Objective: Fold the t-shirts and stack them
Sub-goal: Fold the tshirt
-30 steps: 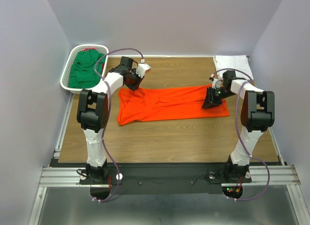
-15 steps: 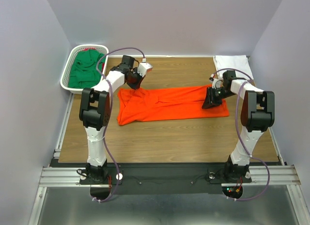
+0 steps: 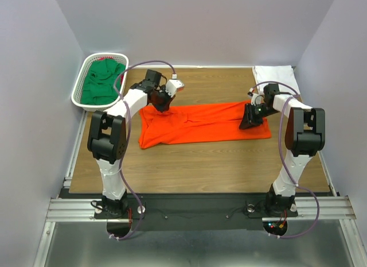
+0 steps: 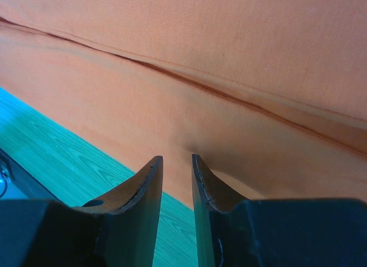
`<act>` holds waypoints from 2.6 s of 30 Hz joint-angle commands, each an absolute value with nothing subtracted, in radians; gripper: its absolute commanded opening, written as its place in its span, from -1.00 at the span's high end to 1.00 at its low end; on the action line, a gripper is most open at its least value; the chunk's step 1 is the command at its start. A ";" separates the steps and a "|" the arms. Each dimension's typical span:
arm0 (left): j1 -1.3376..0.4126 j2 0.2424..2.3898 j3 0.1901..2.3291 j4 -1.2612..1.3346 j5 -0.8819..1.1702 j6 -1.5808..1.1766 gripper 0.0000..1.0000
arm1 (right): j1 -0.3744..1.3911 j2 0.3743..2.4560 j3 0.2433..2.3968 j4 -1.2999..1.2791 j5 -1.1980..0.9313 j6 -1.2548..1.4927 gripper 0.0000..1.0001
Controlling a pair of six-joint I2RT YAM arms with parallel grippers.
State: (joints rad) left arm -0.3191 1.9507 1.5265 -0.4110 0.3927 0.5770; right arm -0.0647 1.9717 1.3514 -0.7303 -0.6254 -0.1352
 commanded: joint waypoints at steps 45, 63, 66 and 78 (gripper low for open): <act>-0.296 2.446 2.197 -0.592 0.278 0.341 0.56 | 0.174 1.898 1.129 -0.982 -0.813 -0.329 0.51; -0.291 1.980 1.660 -0.287 0.451 0.190 0.12 | 0.374 1.887 1.381 -0.772 -0.792 -0.170 0.35; -0.291 2.003 1.608 -0.305 0.449 0.189 0.19 | 0.377 1.910 1.350 -0.733 -0.773 -0.146 0.43; -0.308 2.180 1.699 -0.417 0.437 0.210 0.47 | 0.494 1.940 1.114 -0.549 -0.749 -0.029 0.61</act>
State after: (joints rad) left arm -0.2951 2.1700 1.6321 -0.3557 0.4442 0.1951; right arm 0.4301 1.9247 1.1484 -0.6415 -0.7578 -0.0761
